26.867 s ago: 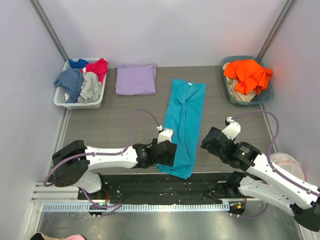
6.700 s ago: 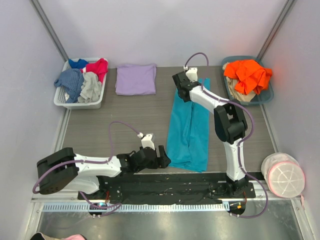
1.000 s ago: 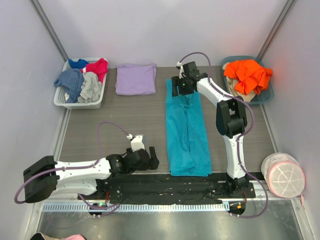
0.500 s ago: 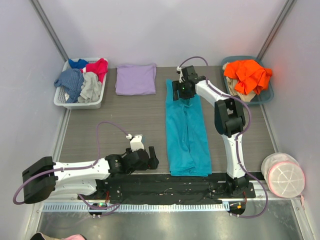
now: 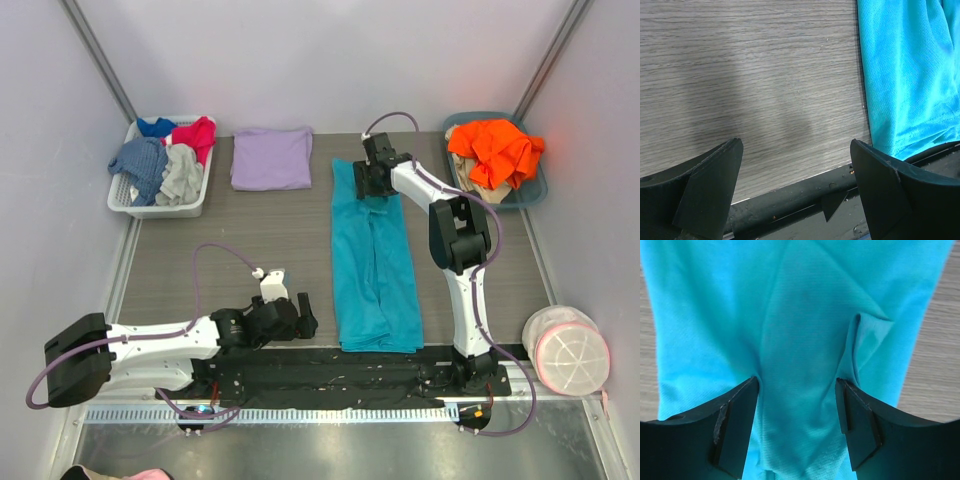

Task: Fold and stack the t-shirts
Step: Fold the tshirt

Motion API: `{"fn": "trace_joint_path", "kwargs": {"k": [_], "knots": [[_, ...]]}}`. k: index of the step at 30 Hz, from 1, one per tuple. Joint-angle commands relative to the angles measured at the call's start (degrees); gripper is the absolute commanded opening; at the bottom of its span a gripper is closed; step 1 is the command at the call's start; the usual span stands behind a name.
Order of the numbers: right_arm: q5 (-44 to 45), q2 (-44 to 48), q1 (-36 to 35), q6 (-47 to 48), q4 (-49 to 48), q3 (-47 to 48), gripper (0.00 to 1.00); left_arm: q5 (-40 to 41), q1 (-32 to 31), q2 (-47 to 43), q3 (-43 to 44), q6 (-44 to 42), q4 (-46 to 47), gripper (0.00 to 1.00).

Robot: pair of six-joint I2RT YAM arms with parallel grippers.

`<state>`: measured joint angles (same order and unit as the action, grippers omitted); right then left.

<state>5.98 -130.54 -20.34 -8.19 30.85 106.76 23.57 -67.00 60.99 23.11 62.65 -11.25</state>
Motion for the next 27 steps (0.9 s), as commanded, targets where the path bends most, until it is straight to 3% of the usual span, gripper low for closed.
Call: {"fn": "trace_joint_path", "kwargs": {"k": [1,11,20,27], "knots": [[7.5,3.4,0.2,-1.9,-1.1,-0.6,0.70,1.7,0.0,-0.4,0.3,0.2,0.6,0.94],[16.8,6.0,0.2,-6.2,1.0,-2.6,0.70,1.5,0.0,-0.4,0.1,0.2,0.8,0.95],[20.5,12.8,0.3,-8.3,-2.4,-6.9,0.71,1.7,0.0,-1.1,-0.1,0.3,0.5,0.95],[23.7,13.1,0.5,-8.9,-1.1,-7.5,0.71,1.6,0.0,-1.0,-0.2,0.5,0.7,0.95]]}}
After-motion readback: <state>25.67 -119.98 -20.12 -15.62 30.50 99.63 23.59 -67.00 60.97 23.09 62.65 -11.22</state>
